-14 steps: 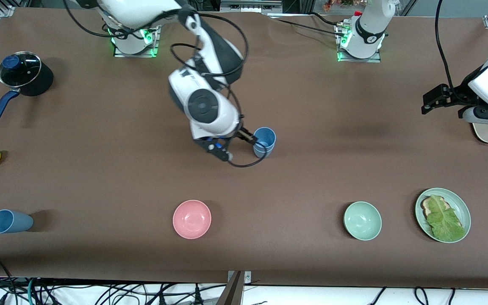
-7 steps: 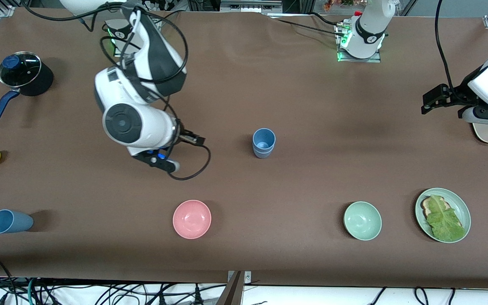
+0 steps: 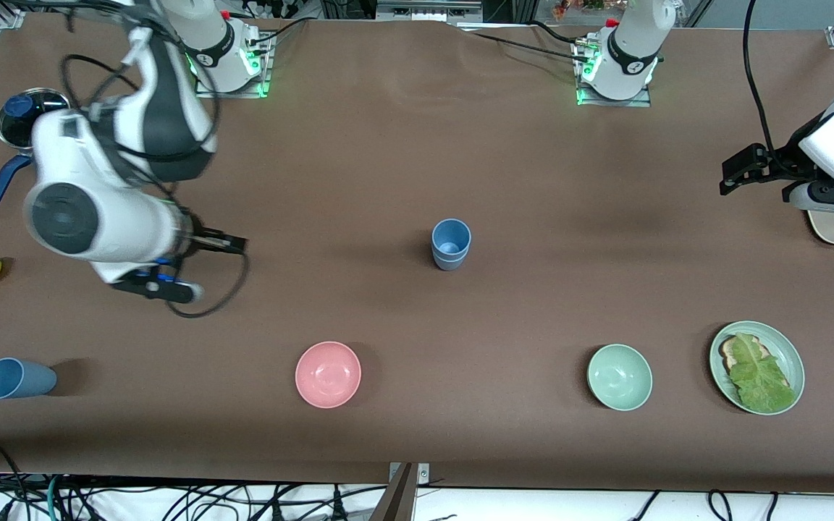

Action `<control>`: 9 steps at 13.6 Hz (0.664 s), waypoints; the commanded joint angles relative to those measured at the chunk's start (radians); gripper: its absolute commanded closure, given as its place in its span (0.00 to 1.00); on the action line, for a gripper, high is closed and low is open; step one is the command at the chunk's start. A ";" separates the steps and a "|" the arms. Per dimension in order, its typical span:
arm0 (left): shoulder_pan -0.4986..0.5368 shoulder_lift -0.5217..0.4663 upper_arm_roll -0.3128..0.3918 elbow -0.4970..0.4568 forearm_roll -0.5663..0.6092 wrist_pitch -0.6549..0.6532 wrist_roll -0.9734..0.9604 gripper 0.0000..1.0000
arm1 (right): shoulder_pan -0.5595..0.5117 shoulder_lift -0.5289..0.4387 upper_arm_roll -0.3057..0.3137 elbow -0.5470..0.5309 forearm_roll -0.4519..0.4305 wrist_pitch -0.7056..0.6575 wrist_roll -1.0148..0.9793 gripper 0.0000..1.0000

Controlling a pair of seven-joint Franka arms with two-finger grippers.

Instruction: Stack blue cups with both arms

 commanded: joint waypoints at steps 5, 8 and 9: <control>-0.001 -0.017 0.006 -0.019 -0.014 -0.004 0.021 0.00 | -0.300 -0.459 0.179 -0.401 -0.058 0.207 -0.177 0.00; -0.003 -0.016 0.003 -0.016 -0.014 -0.006 0.021 0.00 | -0.340 -0.530 0.185 -0.395 -0.061 0.069 -0.196 0.00; -0.003 -0.016 0.003 -0.014 -0.014 -0.006 0.021 0.00 | -0.354 -0.550 0.198 -0.389 -0.060 0.066 -0.200 0.00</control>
